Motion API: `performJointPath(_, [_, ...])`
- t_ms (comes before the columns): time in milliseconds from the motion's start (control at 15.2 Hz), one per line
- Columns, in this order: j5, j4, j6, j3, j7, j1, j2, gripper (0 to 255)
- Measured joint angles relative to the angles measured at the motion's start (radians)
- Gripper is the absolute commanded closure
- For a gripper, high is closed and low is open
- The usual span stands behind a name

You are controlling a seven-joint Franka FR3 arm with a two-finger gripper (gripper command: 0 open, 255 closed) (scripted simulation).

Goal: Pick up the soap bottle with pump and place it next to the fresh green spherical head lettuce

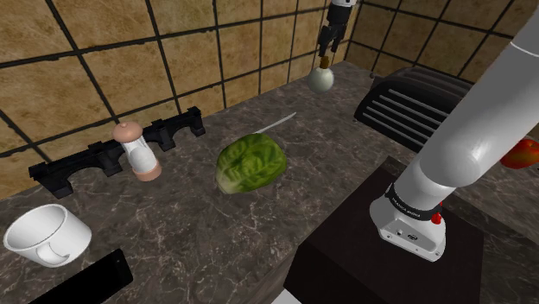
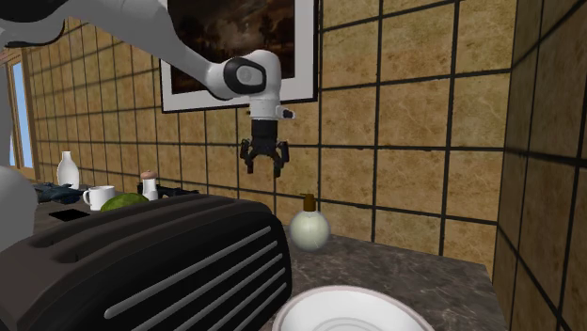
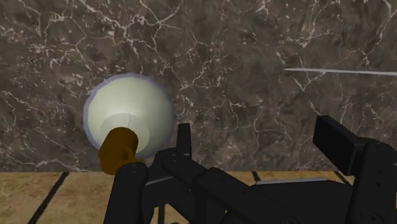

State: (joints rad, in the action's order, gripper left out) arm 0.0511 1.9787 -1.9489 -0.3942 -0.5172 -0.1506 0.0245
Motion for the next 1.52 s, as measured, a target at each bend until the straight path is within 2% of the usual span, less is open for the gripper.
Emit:
performJointPath(264, [0.059,-0.115,-0.020,-0.027,-0.077,-0.035,-0.154,0])
performJointPath(726, [0.153,-0.359,0.007,-0.040,-0.183,-0.127,-0.399,0])
performJointPath(1188, [0.176,-0.329,-0.064,-0.032,-0.201,-0.137,-0.445,0])
performJointPath(1518, [0.179,-0.325,-0.073,-0.031,-0.204,-0.138,-0.450,0])
